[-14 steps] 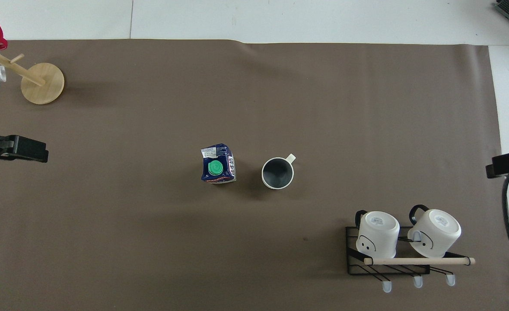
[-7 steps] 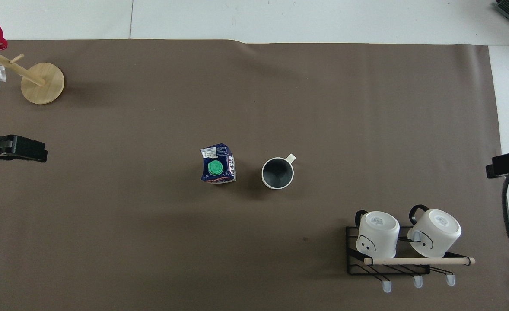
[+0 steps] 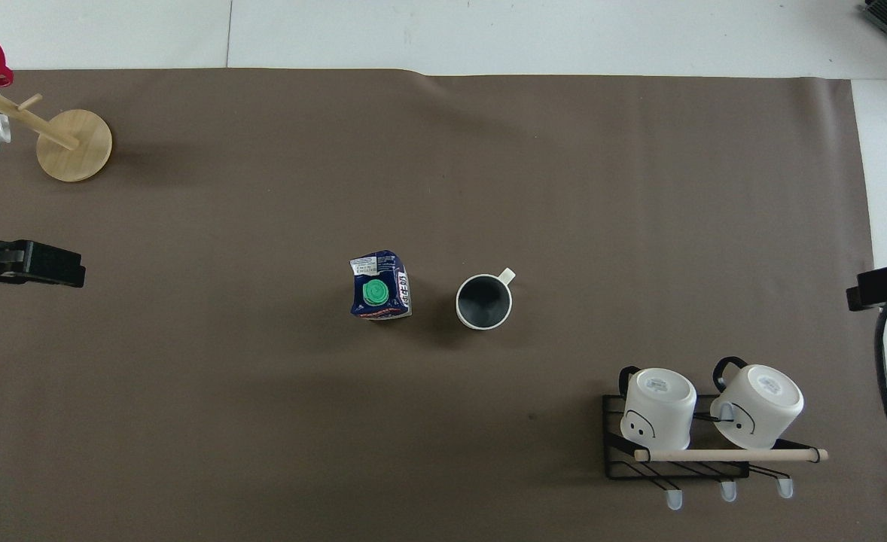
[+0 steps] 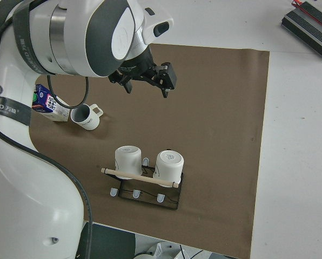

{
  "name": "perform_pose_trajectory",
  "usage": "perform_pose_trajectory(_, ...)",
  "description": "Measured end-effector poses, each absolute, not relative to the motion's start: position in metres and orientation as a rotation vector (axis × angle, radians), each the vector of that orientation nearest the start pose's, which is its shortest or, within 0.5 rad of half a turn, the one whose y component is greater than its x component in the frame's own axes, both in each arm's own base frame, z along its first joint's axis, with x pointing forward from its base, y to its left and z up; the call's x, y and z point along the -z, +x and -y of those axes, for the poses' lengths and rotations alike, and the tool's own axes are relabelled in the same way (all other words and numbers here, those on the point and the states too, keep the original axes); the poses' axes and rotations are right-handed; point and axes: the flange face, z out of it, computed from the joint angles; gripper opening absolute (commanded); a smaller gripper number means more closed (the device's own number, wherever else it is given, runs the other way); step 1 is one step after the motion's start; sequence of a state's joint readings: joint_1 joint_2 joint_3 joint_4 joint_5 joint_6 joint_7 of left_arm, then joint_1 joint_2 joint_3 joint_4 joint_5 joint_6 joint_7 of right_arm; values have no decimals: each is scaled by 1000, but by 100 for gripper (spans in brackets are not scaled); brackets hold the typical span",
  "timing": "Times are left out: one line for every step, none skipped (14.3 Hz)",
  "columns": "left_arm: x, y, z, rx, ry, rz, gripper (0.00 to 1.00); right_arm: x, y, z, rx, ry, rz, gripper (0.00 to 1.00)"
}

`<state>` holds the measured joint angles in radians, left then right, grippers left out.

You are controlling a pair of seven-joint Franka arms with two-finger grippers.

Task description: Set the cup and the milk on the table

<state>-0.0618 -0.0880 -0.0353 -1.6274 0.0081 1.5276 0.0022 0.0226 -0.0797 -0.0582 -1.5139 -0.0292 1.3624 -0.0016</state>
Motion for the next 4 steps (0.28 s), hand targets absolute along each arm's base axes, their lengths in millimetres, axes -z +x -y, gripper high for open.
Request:
perform_pose_trajectory(-642,519,52,-18,-3126,-160,100,-676,506,23,-114,-3162,-61,100)
perform_pose_trajectory(-642,518,53,-19,-3125,-163,100,-676,506,23,-114,-3162,-61,100)
perform_pose_trajectory(-642,518,54,-22,-3125,-165,100,-676,506,23,-114,-3162,-61,100)
perform_pose_trajectory(-642,518,54,-26,-3125,-166,100,-676,506,23,-114,-3162,-61,100)
